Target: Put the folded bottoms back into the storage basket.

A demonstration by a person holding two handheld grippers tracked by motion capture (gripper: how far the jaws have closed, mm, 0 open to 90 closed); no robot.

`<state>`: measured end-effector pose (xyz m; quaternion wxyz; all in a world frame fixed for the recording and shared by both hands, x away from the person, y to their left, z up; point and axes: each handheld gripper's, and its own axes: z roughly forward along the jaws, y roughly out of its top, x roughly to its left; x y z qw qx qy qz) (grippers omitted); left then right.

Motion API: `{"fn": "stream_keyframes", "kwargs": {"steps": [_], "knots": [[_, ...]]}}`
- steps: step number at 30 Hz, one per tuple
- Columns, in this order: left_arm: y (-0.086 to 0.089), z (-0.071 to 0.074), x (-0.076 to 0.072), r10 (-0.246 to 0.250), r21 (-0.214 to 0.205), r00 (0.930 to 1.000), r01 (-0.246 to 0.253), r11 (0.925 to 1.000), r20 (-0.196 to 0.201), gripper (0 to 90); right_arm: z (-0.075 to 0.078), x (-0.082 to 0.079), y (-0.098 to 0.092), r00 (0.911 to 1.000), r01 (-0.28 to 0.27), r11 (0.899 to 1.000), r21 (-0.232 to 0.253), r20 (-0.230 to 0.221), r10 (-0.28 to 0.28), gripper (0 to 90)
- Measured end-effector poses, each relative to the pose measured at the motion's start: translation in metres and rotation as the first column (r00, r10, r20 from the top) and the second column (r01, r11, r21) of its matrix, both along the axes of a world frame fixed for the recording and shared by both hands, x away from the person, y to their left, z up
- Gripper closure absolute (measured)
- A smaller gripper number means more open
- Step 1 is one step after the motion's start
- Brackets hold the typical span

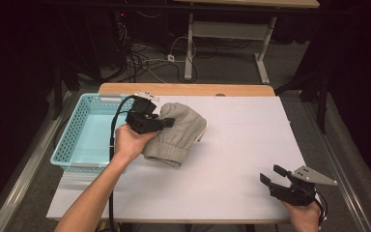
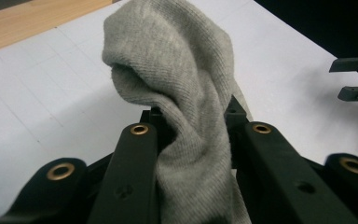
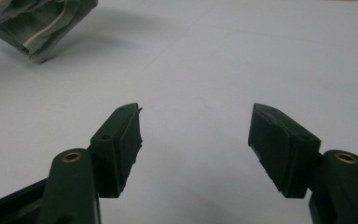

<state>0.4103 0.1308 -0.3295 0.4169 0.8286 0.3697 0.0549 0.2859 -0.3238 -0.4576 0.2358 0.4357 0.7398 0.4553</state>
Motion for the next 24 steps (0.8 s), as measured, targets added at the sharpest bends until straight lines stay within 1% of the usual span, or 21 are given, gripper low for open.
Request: {"fn": "stream_keyframes", "kwargs": {"steps": [4,11,13,24], "knots": [[0.007,0.002,-0.001,0.013,-0.016,0.9999,-0.013,0.9998,0.005,73.2,-0.001,0.000,-0.001,1.0000,0.002,1.000,0.001,-0.004,-0.002,34.8],[0.018,0.005,-0.005,0.025,-0.030,0.9997,-0.025,0.9992,0.008,73.2,0.000,0.000,0.000,1.0000,-0.001,1.000,-0.001,-0.002,0.001,34.8],[0.024,0.007,-0.006,0.038,-0.043,0.9992,-0.037,0.9984,0.011,73.2,0.000,0.000,0.000,1.0000,0.001,1.000,0.000,0.000,-0.001,34.9],[0.043,0.011,-0.010,0.076,-0.056,0.9969,-0.075,0.9956,0.020,73.1,0.000,-0.001,0.000,1.0000,0.006,1.000,0.002,0.002,-0.006,35.0]]}}
